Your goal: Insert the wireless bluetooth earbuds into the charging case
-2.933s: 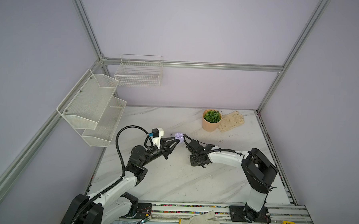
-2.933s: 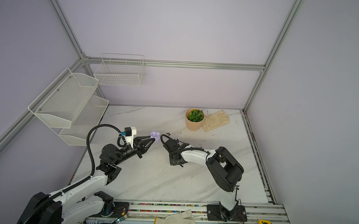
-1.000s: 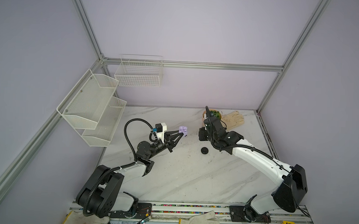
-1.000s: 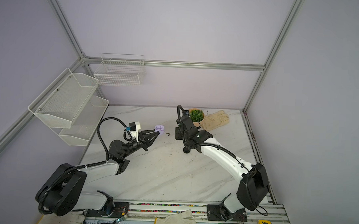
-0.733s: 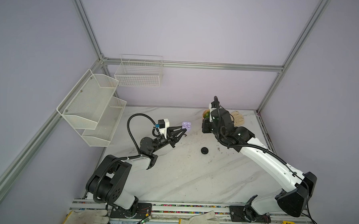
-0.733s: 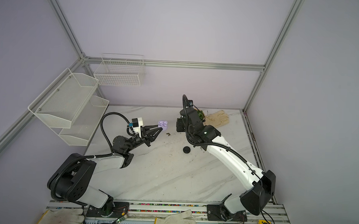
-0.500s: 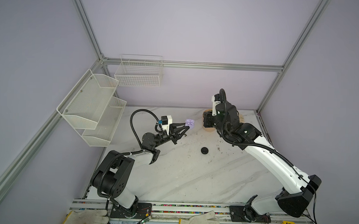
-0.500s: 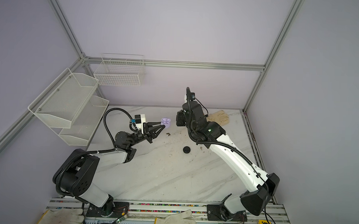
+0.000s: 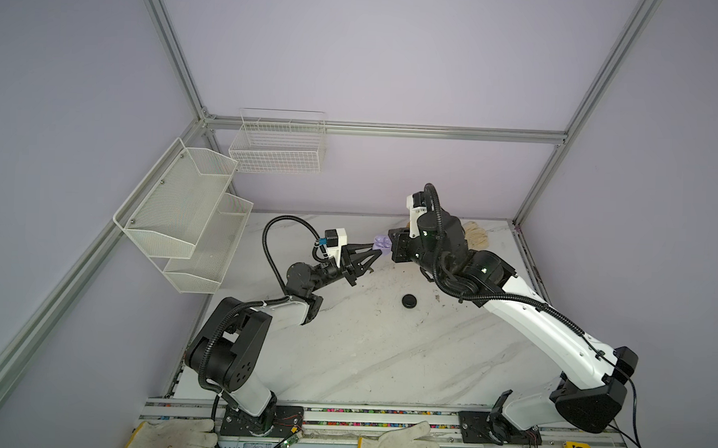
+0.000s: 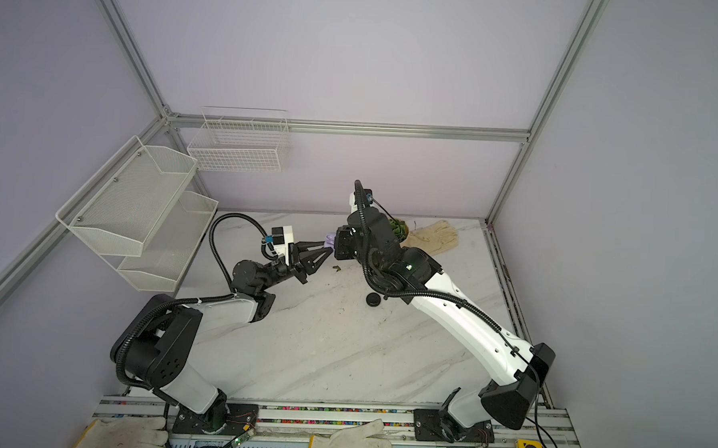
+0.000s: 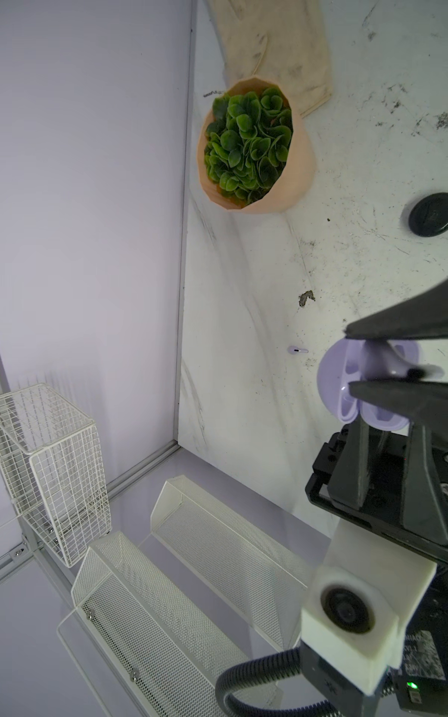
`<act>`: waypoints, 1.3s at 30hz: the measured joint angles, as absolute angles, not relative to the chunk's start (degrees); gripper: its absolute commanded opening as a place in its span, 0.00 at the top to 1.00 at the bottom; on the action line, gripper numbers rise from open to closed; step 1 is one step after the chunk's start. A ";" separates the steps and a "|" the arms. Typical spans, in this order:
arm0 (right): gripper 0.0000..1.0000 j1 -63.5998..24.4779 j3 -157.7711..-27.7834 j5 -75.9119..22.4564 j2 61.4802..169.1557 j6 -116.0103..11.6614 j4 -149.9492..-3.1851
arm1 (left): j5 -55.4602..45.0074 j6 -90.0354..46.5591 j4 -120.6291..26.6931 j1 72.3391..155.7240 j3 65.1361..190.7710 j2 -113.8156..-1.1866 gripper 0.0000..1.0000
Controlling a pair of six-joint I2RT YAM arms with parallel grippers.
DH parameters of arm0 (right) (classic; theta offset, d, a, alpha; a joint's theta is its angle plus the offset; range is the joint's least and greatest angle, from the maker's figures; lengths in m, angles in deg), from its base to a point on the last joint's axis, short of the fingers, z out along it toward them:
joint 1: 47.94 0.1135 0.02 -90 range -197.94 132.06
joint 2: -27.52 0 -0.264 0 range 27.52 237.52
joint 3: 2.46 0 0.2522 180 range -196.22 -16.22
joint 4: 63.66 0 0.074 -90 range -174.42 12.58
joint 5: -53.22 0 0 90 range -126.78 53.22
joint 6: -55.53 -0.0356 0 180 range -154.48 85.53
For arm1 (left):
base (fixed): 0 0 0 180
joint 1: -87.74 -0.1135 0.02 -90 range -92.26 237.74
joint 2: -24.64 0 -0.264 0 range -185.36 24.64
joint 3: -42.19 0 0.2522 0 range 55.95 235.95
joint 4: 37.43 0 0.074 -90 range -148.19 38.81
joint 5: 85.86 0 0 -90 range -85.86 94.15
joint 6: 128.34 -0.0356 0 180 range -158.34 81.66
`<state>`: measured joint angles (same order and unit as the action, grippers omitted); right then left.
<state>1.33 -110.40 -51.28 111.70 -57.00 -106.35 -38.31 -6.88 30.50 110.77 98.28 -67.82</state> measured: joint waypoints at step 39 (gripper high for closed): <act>0.87 2.27 -105.43 -52.86 112.27 -62.33 -100.57 | -38.38 -6.86 30.59 110.81 98.28 -67.82 1.00</act>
<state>2.27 -105.43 -52.86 112.27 -62.33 -100.57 -38.38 -6.86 30.59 110.81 98.28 -67.82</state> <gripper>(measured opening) 0.177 0.193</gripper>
